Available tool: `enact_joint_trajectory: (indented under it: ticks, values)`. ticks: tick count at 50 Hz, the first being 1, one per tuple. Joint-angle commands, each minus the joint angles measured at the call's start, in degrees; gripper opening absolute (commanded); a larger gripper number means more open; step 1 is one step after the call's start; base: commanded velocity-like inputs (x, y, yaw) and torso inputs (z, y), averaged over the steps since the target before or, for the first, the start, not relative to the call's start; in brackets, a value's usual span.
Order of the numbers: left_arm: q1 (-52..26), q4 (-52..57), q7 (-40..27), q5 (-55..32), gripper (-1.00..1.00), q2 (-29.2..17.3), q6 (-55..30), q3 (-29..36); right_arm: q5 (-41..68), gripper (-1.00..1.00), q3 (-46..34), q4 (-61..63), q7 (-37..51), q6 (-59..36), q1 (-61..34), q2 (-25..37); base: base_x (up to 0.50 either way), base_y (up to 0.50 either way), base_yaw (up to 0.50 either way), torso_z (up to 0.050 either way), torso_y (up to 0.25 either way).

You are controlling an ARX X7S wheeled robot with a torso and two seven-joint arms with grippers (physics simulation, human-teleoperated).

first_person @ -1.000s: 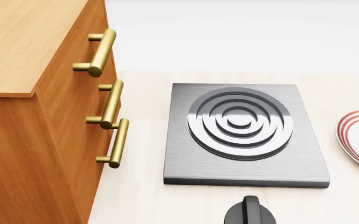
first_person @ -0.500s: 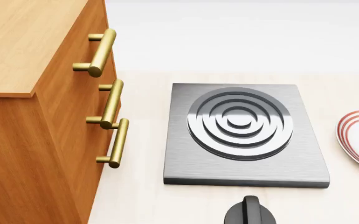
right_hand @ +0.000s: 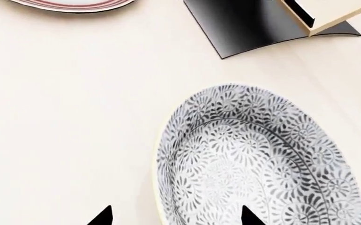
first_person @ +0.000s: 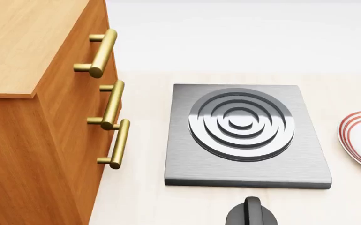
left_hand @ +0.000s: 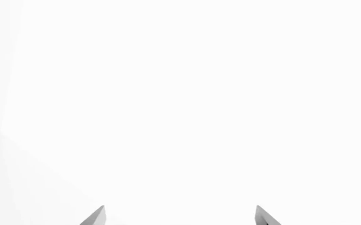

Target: Put the bowl on the stove.

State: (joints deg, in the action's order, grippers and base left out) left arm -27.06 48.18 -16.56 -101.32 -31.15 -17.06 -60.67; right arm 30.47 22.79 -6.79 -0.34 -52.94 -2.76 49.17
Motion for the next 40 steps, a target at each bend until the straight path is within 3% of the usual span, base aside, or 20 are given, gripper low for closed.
enact_joint_trajectory:
  ticks: [1, 2, 3, 28, 40]
  values:
    - [0.17, 0.02, 1.59, 0.15, 1.0, 1.13, -0.31, -1.58, -0.34, 1.0, -0.49, -0.86, -0.64, 0.71, 0.35, -2.47, 0.0, 0.0, 0.0, 0.0, 0.0]
    - [0.18, 0.0, 1.6, 0.2, 1.0, 1.13, -0.33, -1.57, -0.21, 1.0, -0.49, -0.45, -1.1, 1.08, 0.6, -2.43, 0.0, 0.0, 0.0, 0.0, 0.0]
    - [0.21, -0.01, 1.63, 0.18, 1.0, 1.13, -0.32, -1.62, -0.06, -1.0, -0.27, 0.58, -1.97, 2.12, 1.29, -2.32, 0.0, 0.0, 0.0, -0.015, 0.0]
    - [0.36, -0.14, 1.82, 0.32, 1.0, 1.46, -0.27, -1.64, 2.93, -1.0, 3.11, 5.15, -3.17, 0.3, 2.99, -1.75, 0.0, 0.0, 0.0, 0.0, 0.0]
    - [0.57, -0.17, 1.98, 0.24, 1.0, 1.47, -0.22, -1.96, 6.11, -1.0, 3.67, 9.31, -6.64, -0.76, -0.49, 1.99, 0.0, 0.0, 0.0, 0.0, 0.0]
